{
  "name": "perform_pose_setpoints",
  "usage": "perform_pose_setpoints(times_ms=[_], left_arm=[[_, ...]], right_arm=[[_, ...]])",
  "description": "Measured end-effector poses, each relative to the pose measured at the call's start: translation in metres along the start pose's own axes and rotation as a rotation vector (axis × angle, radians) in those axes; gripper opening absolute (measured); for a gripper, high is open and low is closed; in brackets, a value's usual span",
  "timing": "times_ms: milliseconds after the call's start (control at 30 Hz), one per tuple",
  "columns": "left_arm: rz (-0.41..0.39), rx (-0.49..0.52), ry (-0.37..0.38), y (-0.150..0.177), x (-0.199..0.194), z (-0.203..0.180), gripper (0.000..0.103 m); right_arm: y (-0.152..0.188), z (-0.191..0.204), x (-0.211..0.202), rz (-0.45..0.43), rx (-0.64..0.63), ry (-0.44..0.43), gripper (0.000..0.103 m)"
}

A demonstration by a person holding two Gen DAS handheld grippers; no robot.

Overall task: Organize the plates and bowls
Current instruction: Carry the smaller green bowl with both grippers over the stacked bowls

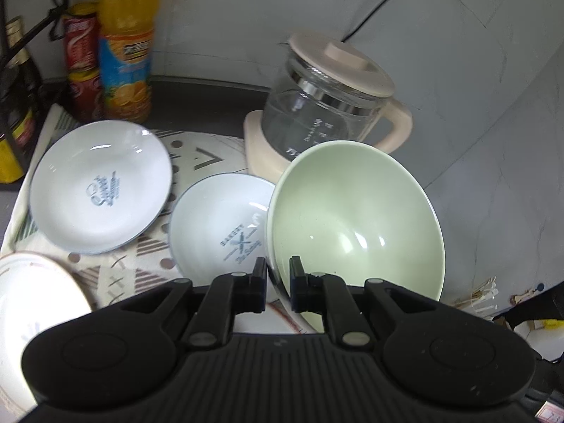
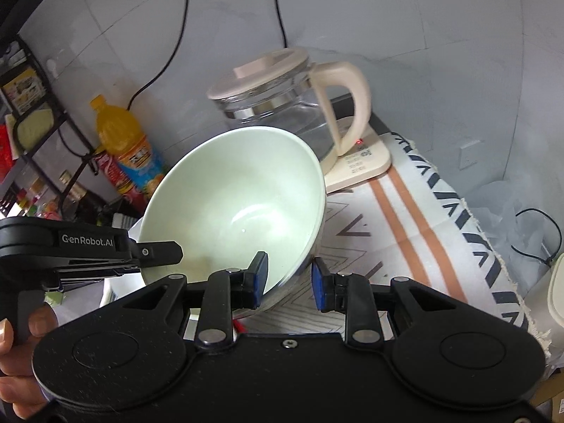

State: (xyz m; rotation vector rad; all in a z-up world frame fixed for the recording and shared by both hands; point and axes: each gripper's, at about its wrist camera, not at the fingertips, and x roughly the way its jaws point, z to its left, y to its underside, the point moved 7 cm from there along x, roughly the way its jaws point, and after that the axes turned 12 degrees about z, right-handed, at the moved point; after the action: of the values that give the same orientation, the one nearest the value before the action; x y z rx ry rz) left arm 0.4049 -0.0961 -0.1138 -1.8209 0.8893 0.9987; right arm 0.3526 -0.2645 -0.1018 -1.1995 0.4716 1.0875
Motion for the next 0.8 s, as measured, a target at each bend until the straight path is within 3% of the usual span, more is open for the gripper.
perform_pose_setpoints(times_ms=[467,800], left_arm=[[0.008,-0.052,-0.006,0.039,-0.026,0.041,0.011],[0.061,-0.092,-0.013,0.069,-0.029,0.062,0.012]], right_arm=[[0.028,0.040,-0.002,0.067,-0.105,-0.031,0.027],[0.052,0.062,-0.004,0.126,-0.157,-0.050,0.027]])
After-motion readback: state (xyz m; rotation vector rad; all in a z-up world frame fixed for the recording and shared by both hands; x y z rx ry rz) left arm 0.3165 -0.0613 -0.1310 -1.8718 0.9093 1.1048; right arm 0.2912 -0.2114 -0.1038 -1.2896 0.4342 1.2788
